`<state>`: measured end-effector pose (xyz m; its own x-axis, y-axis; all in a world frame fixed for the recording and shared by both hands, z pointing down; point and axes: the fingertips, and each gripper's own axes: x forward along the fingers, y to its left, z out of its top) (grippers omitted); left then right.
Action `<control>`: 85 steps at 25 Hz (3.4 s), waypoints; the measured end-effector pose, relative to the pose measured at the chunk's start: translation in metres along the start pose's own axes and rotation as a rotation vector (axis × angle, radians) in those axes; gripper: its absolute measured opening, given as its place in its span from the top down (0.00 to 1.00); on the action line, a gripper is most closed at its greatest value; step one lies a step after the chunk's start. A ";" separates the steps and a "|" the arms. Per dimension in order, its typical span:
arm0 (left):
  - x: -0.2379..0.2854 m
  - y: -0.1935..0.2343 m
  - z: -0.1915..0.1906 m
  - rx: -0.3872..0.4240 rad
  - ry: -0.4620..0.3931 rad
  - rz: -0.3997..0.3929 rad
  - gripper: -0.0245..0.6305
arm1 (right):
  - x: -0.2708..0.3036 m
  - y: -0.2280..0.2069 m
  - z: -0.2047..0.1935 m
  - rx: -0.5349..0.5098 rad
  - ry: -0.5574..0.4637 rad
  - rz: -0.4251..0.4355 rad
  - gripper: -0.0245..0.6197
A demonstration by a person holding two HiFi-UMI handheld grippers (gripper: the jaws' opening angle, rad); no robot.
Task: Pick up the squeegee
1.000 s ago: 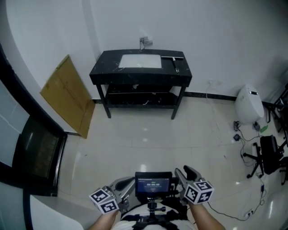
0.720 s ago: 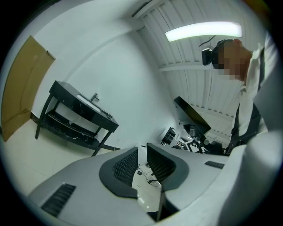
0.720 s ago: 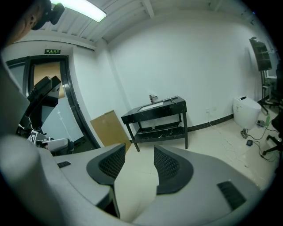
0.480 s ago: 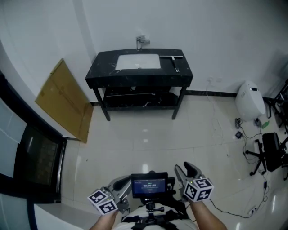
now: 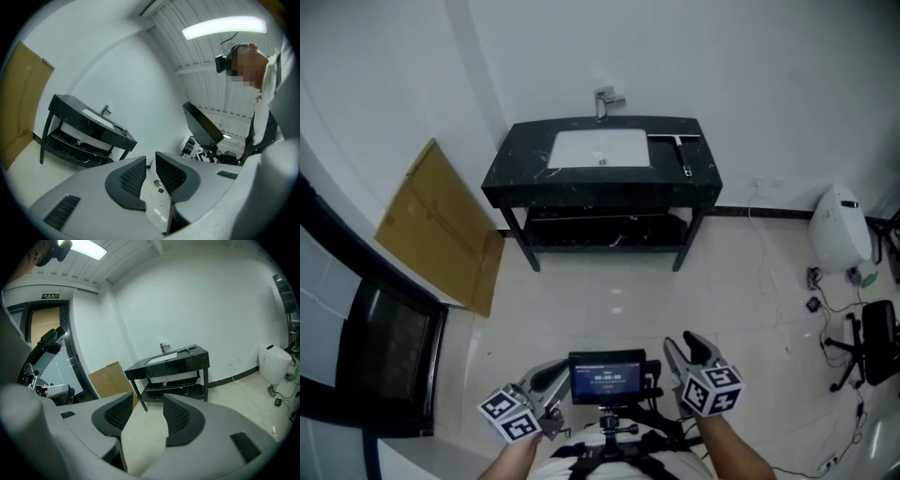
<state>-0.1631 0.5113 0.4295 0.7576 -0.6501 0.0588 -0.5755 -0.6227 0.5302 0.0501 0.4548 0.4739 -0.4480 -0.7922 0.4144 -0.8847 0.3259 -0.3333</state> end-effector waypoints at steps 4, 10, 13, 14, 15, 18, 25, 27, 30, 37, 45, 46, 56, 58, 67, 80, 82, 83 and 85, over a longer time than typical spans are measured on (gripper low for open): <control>0.032 0.018 0.018 -0.007 0.001 -0.003 0.88 | 0.023 -0.015 0.018 -0.007 0.012 -0.002 0.65; 0.064 0.034 0.030 -0.016 -0.005 -0.002 0.88 | 0.050 -0.033 0.025 0.004 0.042 0.001 0.65; 0.071 0.043 0.038 -0.020 -0.007 0.004 0.88 | 0.061 -0.032 0.028 0.006 0.059 0.007 0.65; 0.072 0.046 0.041 -0.021 -0.007 0.005 0.88 | 0.064 -0.030 0.029 0.005 0.063 0.009 0.65; 0.073 0.049 0.044 -0.022 -0.008 0.006 0.88 | 0.067 -0.028 0.031 0.002 0.066 0.010 0.65; 0.076 0.060 0.051 -0.030 -0.005 -0.005 0.88 | 0.073 -0.023 0.035 -0.002 0.064 -0.003 0.65; 0.085 0.072 0.059 -0.026 0.053 -0.088 0.88 | 0.074 -0.016 0.046 0.019 0.005 -0.085 0.65; 0.088 0.073 0.064 -0.021 0.058 -0.108 0.88 | 0.072 -0.018 0.049 0.030 -0.010 -0.114 0.65; 0.089 0.080 0.076 0.012 0.057 -0.120 0.88 | 0.071 -0.017 0.055 0.009 -0.023 -0.151 0.65; 0.087 0.100 0.102 0.062 0.057 -0.125 0.88 | 0.066 -0.018 0.074 -0.052 -0.049 -0.245 0.65; 0.067 0.113 0.132 0.081 0.038 -0.156 0.88 | 0.069 -0.002 0.085 -0.078 -0.065 -0.307 0.65; 0.066 0.116 0.135 0.084 0.035 -0.157 0.88 | 0.070 0.000 0.087 -0.082 -0.069 -0.312 0.65; 0.085 0.136 0.158 0.078 0.008 -0.116 0.88 | 0.089 -0.013 0.111 -0.097 -0.069 -0.292 0.65; 0.097 0.139 0.158 0.073 0.004 -0.104 0.88 | 0.097 -0.022 0.118 -0.099 -0.066 -0.281 0.65; 0.166 0.137 0.165 0.087 0.004 -0.061 0.88 | 0.122 -0.081 0.164 -0.120 -0.075 -0.232 0.65; 0.221 0.135 0.164 0.076 0.021 -0.027 0.88 | 0.141 -0.137 0.182 -0.089 -0.061 -0.208 0.65; 0.226 0.139 0.164 0.068 0.024 -0.027 0.88 | 0.147 -0.140 0.184 -0.084 -0.055 -0.209 0.65; 0.228 0.142 0.164 0.063 0.027 -0.028 0.88 | 0.150 -0.141 0.185 -0.083 -0.053 -0.210 0.65; 0.234 0.150 0.164 0.052 0.035 -0.034 0.88 | 0.158 -0.143 0.189 -0.080 -0.053 -0.212 0.65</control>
<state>-0.1224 0.1946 0.3840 0.7869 -0.6129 0.0716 -0.5637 -0.6668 0.4875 0.1305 0.1854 0.4273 -0.2449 -0.8729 0.4219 -0.9668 0.1872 -0.1741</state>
